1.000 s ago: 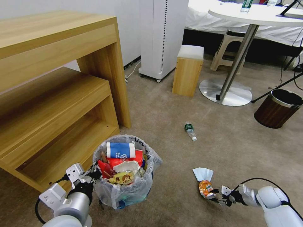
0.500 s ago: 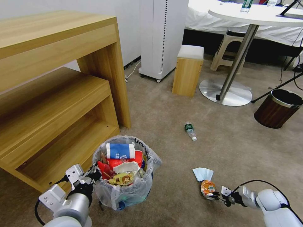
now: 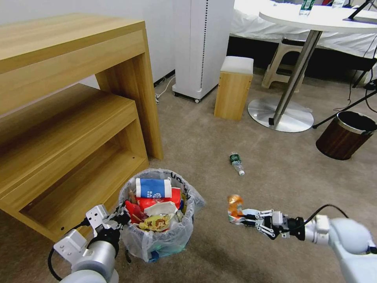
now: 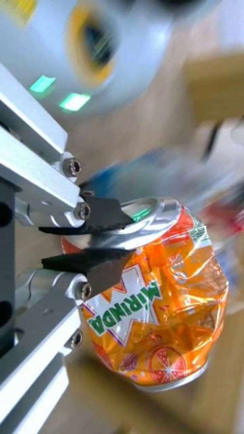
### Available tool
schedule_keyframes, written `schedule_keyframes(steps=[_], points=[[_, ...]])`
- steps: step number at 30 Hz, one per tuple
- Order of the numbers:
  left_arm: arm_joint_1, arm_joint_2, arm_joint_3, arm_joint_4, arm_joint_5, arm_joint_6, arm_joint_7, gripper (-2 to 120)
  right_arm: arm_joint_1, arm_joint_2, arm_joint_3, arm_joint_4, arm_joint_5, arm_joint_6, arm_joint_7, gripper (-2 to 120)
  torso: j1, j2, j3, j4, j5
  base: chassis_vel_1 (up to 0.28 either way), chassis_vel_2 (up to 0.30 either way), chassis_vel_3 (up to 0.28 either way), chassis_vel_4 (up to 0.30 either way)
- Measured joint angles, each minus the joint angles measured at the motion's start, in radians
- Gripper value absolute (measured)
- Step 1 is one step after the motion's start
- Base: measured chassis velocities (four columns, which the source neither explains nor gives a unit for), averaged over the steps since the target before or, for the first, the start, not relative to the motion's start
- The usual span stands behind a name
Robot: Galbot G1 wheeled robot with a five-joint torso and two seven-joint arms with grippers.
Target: Pick up the trash bin and place the garbage on the floor into it.
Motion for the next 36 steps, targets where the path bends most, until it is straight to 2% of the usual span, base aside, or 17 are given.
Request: schedule_keyframes(steps=[4, 8, 11, 12, 13, 15, 17, 18, 22, 32, 36], points=[[-0.001, -0.001, 0.011, 0.004, 0.0, 0.0, 0.0, 3, 0.012, -0.013, -0.005, 0.082, 0.08, -0.049, -0.039, 7, 0.0, 0.0, 0.0, -0.0001, 0.0, 0.0, 0.0, 0.0, 0.0], [-0.001, -0.001, 0.033, 0.004, 0.001, 0.003, -0.003, 3, 0.047, -0.023, -0.048, 0.133, 0.151, -0.092, 0.007, 7, 0.0, 0.0, 0.0, -0.0001, 0.0002, 0.0, 0.0, 0.0, 0.0], [-0.001, 0.002, 0.066, 0.001, 0.002, 0.012, -0.006, 3, 0.15, -0.041, -0.186, 0.121, 0.25, -0.106, 0.182, 7, 0.0, 0.0, 0.0, 0.0, 0.0001, 0.0, 0.0, 0.0, 0.0], [-0.001, 0.002, 0.066, 0.001, 0.002, 0.012, -0.006, 3, 0.15, -0.041, -0.186, 0.121, 0.25, -0.106, 0.182, 7, 0.0, 0.0, 0.0, 0.0, 0.0001, 0.0, 0.0, 0.0, 0.0], [0.0, 0.002, 0.08, 0.001, 0.001, 0.015, -0.008, 3, 0.203, -0.039, -0.254, 0.086, 0.269, -0.106, 0.238, 7, 0.0, 0.0, 0.0, 0.0002, 0.0002, 0.0, 0.0, 0.0, 0.0], [0.001, 0.002, 0.086, 0.001, 0.001, 0.016, -0.008, 3, 0.222, -0.037, -0.276, 0.073, 0.27, -0.106, 0.252, 7, 0.0, 0.0, 0.0, 0.0001, 0.0002, 0.0, 0.0, 0.0, 0.0], [-0.002, 0.0, 0.101, 0.005, 0.001, 0.019, -0.01, 3, 0.294, -0.022, -0.376, 0.02, 0.272, -0.11, 0.284, 7, 0.0, 0.0, 0.0, 0.0001, 0.0004, 0.0, 0.0, 0.0, 0.0], [-0.002, 0.0, 0.101, 0.005, 0.001, 0.019, -0.01, 3, 0.294, -0.022, -0.376, 0.02, 0.272, -0.11, 0.284, 7, 0.0, 0.0, 0.0, 0.0001, 0.0004, 0.0, 0.0, 0.0, 0.0], [-0.01, 0.0, 0.115, 0.01, 0.001, 0.022, -0.011, 3, 0.373, -0.003, -0.504, -0.03, 0.255, -0.126, 0.291, 7, 0.0, 0.0, 0.0, 0.0, 0.0002, 0.0, 0.0, 0.0, 0.0], [-0.01, 0.001, 0.132, 0.001, 0.005, 0.025, -0.011, 3, 0.436, 0.004, -0.632, -0.082, 0.232, -0.135, 0.313, 7, 0.0, 0.0, 0.0, -0.0001, 0.0002, 0.0, 0.0, 0.0, 0.0], [-0.007, 0.005, 0.13, 0.0, 0.006, 0.026, -0.012, 3, 0.441, 0.008, -0.647, -0.082, 0.222, -0.147, 0.317, 17, 0.0, 0.0, 0.0, -0.0001, 0.0002, 0.0, 0.0, 0.0, 0.0]])
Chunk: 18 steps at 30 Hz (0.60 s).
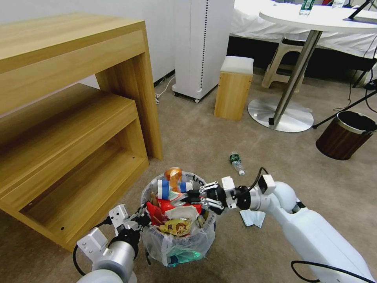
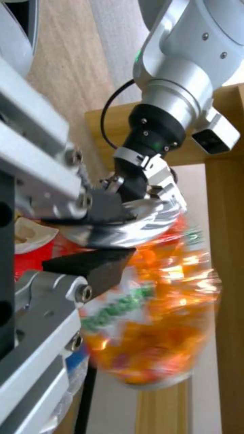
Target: Pick up the trash bin and place the garbage on the floor into it.
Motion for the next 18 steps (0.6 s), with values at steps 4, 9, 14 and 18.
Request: schedule_keyframes(steps=[4, 9, 14, 18], points=[[0.007, 0.006, -0.007, 0.0, -0.001, 0.001, -0.001, 3, -0.005, -0.002, 0.002, 0.005, -0.008, -0.006, 0.0, 32, 0.0, 0.0, 0.0, 0.0, 0.0, 0.0, 0.0, 0.0, 0.0], [0.012, 0.01, -0.014, -0.001, -0.003, 0.001, -0.001, 3, -0.038, -0.01, 0.054, 0.03, -0.009, -0.004, -0.001, 52, 0.0, 0.0, 0.0, 0.0, 0.0001, 0.0, 0.0, 0.0, 0.0], [0.001, 0.016, -0.045, -0.001, -0.014, 0.001, 0.0, 3, -0.112, -0.014, 0.192, 0.1, 0.008, 0.041, 0.137, 72, 0.0, 0.0, 0.0, 0.0001, -0.0001, 0.0, 0.0, 0.0, 0.0], [-0.019, 0.019, -0.075, -0.001, -0.011, 0.001, -0.004, 3, -0.242, -0.003, 0.369, 0.187, 0.029, 0.077, 0.429, 86, 0.0, 0.0, 0.0, 0.0, 0.0, 0.0, 0.0, 0.0, 0.0]])
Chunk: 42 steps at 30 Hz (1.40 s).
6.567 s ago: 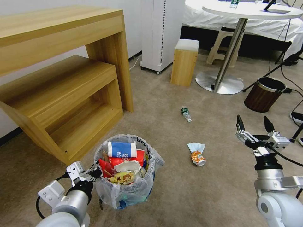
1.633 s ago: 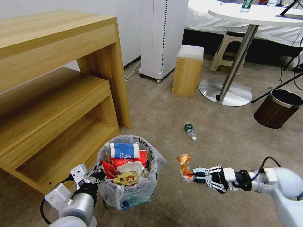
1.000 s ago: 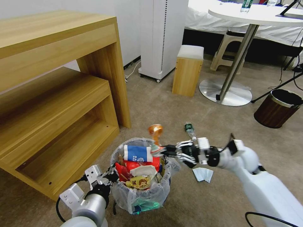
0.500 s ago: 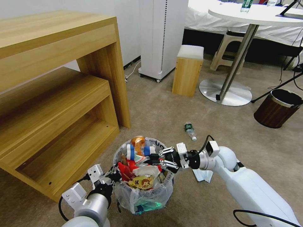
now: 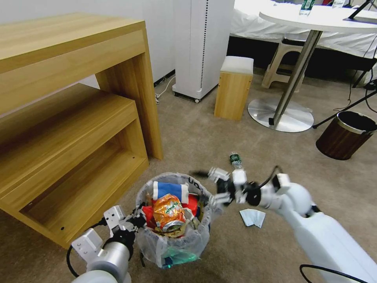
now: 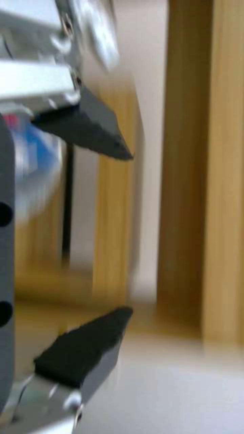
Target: Pick up the trash bin and place the garbage on the floor into it.
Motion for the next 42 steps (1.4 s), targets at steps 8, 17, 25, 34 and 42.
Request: schedule_keyframes(steps=[8, 17, 25, 34, 42], points=[[-0.014, 0.01, -0.036, 0.001, -0.019, 0.006, -0.002, 3, -0.29, 0.052, 0.246, 0.121, -0.158, 0.09, 0.503, 100, 0.0, 0.0, 0.0, -0.0003, 0.0002, 0.0, 0.0, 0.0, 0.0], [-0.017, 0.018, -0.049, 0.012, -0.051, 0.032, -0.025, 3, -0.435, 0.133, 0.347, 0.115, -0.242, 0.197, 0.615, 100, 0.0, 0.0, 0.0, 0.0, 0.0001, 0.0, 0.0, 0.0, 0.0], [-0.021, 0.018, -0.066, 0.018, -0.084, 0.035, -0.034, 3, -0.472, 0.208, 0.354, 0.094, -0.275, 0.266, 0.606, 100, 0.0, 0.0, 0.0, 0.0, 0.0001, 0.0, 0.0, 0.0, 0.0], [-0.015, 0.017, -0.075, 0.015, -0.09, 0.026, -0.029, 3, -0.475, 0.235, 0.335, 0.091, -0.27, 0.267, 0.593, 100, 0.0, 0.0, 0.0, 0.0, 0.0, 0.0, 0.0, 0.0, 0.0], [-0.001, 0.011, -0.072, 0.001, -0.088, 0.02, -0.023, 3, -0.472, 0.229, 0.319, 0.082, -0.268, 0.271, 0.576, 100, 0.0, 0.0, 0.0, 0.0, 0.0, -0.042, 0.006, 0.043, -0.019]])
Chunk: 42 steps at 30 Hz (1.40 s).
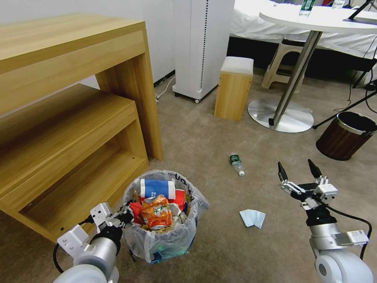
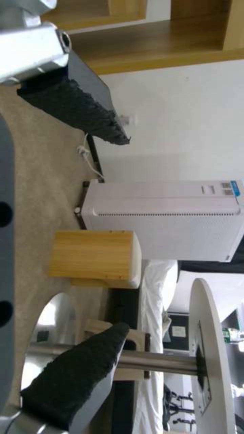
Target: Pick up the trash bin and place the garbage on the floor into it.
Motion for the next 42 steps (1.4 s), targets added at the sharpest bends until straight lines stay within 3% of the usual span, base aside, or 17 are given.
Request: schedule_keyframes(steps=[11, 18, 20, 22, 24, 26, 27, 28, 30, 31, 32, 33, 34, 36, 38, 40, 42], points=[[0.019, -0.011, 0.013, -0.001, 0.022, -0.009, 0.006, 3, 0.012, -0.012, -0.029, -0.031, 0.0, 0.013, -0.014, 100, 0.0, 0.0, 0.0, 0.0, -0.0001, -0.249, 0.12, 0.256, -0.106], [0.028, -0.014, 0.016, -0.001, 0.036, -0.011, 0.007, 3, 0.004, -0.039, -0.064, -0.043, -0.035, -0.037, 0.059, 100, 0.0, 0.0, 0.001, 0.0005, 0.0001, -0.262, 0.219, 0.217, -0.202], [0.03, -0.015, 0.019, -0.001, 0.045, -0.012, 0.007, 3, -0.023, -0.075, -0.095, -0.05, -0.05, -0.139, 0.093, 100, 0.0, 0.0, 0.001, 0.0002, -0.0003, -0.073, 0.099, 0.074, -0.081], [0.031, -0.015, 0.021, -0.001, 0.046, -0.013, 0.007, 3, -0.028, -0.083, -0.098, -0.053, -0.054, -0.163, 0.092, 100, 0.0, 0.0, 0.0, 0.0, -0.0002, -0.034, 0.099, 0.034, -0.072], [0.034, -0.015, 0.025, -0.001, 0.049, -0.014, 0.007, 3, -0.05, -0.128, -0.112, -0.074, -0.087, -0.299, 0.021, 100, 0.0, 0.0, 0.0, -0.0002, 0.0, 0.023, -0.028, -0.023, 0.021], [0.034, -0.015, 0.025, -0.001, 0.05, -0.014, 0.007, 3, -0.054, -0.138, -0.115, -0.08, -0.097, -0.332, 0.0, 100, 0.0, 0.0, 0.0, -0.0003, 0.0001, 0.047, -0.056, -0.05, 0.043], [0.037, -0.015, 0.027, -0.002, 0.053, -0.015, 0.007, 3, -0.064, -0.165, -0.125, -0.089, -0.125, -0.433, -0.048, 100, 0.0, 0.0, 0.0, -0.0002, 0.0003, 0.039, -0.066, -0.06, 0.029], [0.037, -0.015, 0.027, -0.002, 0.053, -0.015, 0.007, 3, -0.064, -0.165, -0.125, -0.089, -0.125, -0.433, -0.048, 100, 0.0, 0.0, 0.0, -0.0002, 0.0003, 0.039, -0.066, -0.06, 0.029], [0.039, -0.015, 0.027, -0.002, 0.054, -0.017, 0.007, 3, -0.077, -0.189, -0.141, -0.09, -0.138, -0.563, -0.084, 100, 0.0, 0.0, 0.0, -0.0003, 0.0001, 0.011, -0.024, -0.03, 0.014], [0.039, -0.015, 0.027, -0.002, 0.054, -0.017, 0.007, 3, -0.077, -0.189, -0.141, -0.09, -0.138, -0.563, -0.084, 100, 0.0, 0.0, 0.0, -0.0003, 0.0001, 0.0, 0.0, 0.0, 0.0], [0.039, -0.015, 0.026, -0.002, 0.054, -0.017, 0.007, 3, -0.079, -0.193, -0.146, -0.089, -0.139, -0.597, -0.089, 100, 0.0, 0.0, 0.0, -0.0002, 0.0001, 0.0, 0.0, 0.0, 0.0], [0.04, -0.014, 0.024, -0.002, 0.054, -0.017, 0.007, 3, -0.085, -0.201, -0.162, -0.087, -0.135, -0.692, -0.093, 100, 0.0, 0.0, 0.0, -0.0001, 0.0003, 0.0, 0.0, 0.0, 0.0], [0.04, -0.014, 0.024, -0.002, 0.054, -0.017, 0.007, 3, -0.085, -0.201, -0.162, -0.087, -0.135, -0.692, -0.093, 100, 0.0, 0.0, 0.0, -0.0001, 0.0003, 0.0, 0.0, 0.0, 0.0], [0.04, -0.011, 0.017, -0.001, 0.052, -0.017, 0.007, 3, -0.089, -0.204, -0.198, -0.082, -0.096, -0.845, -0.021, 100, 0.0, 0.0, 0.0, 0.0001, 0.0002, 0.0, 0.0, 0.0, 0.0], [0.041, -0.011, 0.015, -0.002, 0.051, -0.018, 0.007, 3, -0.091, -0.204, -0.205, -0.082, -0.086, -0.88, 0.0, 100, 0.0, 0.0, 0.0, 0.0001, 0.0003, 0.0, 0.0, 0.0, 0.0], [0.04, -0.012, 0.013, -0.002, 0.049, -0.019, 0.007, 3, -0.101, -0.211, -0.224, -0.091, -0.073, -0.997, 0.057, 100, 0.0, 0.0, 0.0, 0.0, 0.0, 0.0, 0.0, 0.0, 0.0], [0.039, -0.013, 0.014, -0.002, 0.049, -0.019, 0.007, 3, -0.101, -0.214, -0.231, -0.104, -0.075, -1.006, 0.069, 100, 0.0, 0.0, 0.0, -0.0001, 0.0001, 0.0, 0.0, 0.0, 0.0]])
